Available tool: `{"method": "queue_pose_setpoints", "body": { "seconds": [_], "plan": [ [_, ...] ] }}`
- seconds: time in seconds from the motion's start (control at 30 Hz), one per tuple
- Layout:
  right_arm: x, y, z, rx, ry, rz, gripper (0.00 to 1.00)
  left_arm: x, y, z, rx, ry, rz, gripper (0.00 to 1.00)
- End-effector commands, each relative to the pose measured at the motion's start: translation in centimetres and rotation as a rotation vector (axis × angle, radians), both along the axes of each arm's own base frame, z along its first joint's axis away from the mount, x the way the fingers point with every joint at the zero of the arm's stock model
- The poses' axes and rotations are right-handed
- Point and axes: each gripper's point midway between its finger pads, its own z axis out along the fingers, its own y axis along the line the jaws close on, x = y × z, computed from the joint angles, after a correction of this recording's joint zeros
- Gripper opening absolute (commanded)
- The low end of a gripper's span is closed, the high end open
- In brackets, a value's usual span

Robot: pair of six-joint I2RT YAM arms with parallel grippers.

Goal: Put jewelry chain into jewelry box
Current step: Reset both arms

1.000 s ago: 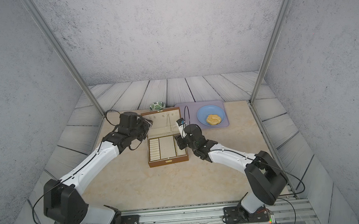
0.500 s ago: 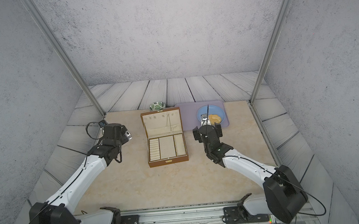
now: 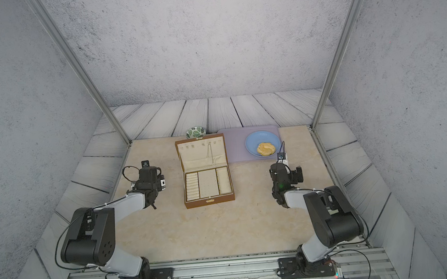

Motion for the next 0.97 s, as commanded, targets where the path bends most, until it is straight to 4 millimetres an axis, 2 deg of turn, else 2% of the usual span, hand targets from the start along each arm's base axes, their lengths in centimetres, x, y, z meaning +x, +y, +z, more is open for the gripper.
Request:
{"method": "queue_pose_setpoints", "body": {
  "seconds": [0.0,0.1,0.2,0.27,0.33,0.4,0.43,0.6,0.93],
  "plan": [
    [0.8,0.1,1.9,0.078,-0.113,0.044,0.99,1.5,-0.5,1.6,0.028,-0.127,-0.081,0.98],
    [0.7,0.5,1.6,0.148,-0.126,0.126,0.99,1.1,-0.6,2.3,0.001,-0.169,-0.103,0.98],
    [0.4,0.8,1.4,0.188,-0.143,0.176,0.99,0.0,-1.1,2.0,-0.032,-0.220,-0.160,0.98],
    [-0.1,0.8,0.6,0.209,-0.137,0.186,0.99,0.0,-1.7,1.6,-0.074,-0.226,-0.212,0.98],
    [0.3,1.3,0.8,0.199,-0.194,0.229,0.99,0.0,-1.5,1.0,-0.099,-0.263,-0.236,0.98],
    [0.1,1.2,0.0,0.200,-0.158,0.222,0.99,-0.3,-1.8,0.8,-0.096,-0.280,-0.257,0.98],
    [0.2,1.1,0.0,0.203,-0.144,0.212,0.99,-0.3,-1.7,0.5,-0.104,-0.238,-0.246,0.98],
    [0.2,0.4,0.6,0.194,-0.181,0.171,0.99,0.1,-1.4,0.8,-0.117,-0.242,-0.235,0.98],
    [0.4,0.0,0.5,0.193,-0.182,0.144,0.99,0.0,-1.3,0.7,-0.116,-0.234,-0.233,0.98]
  ]
}}
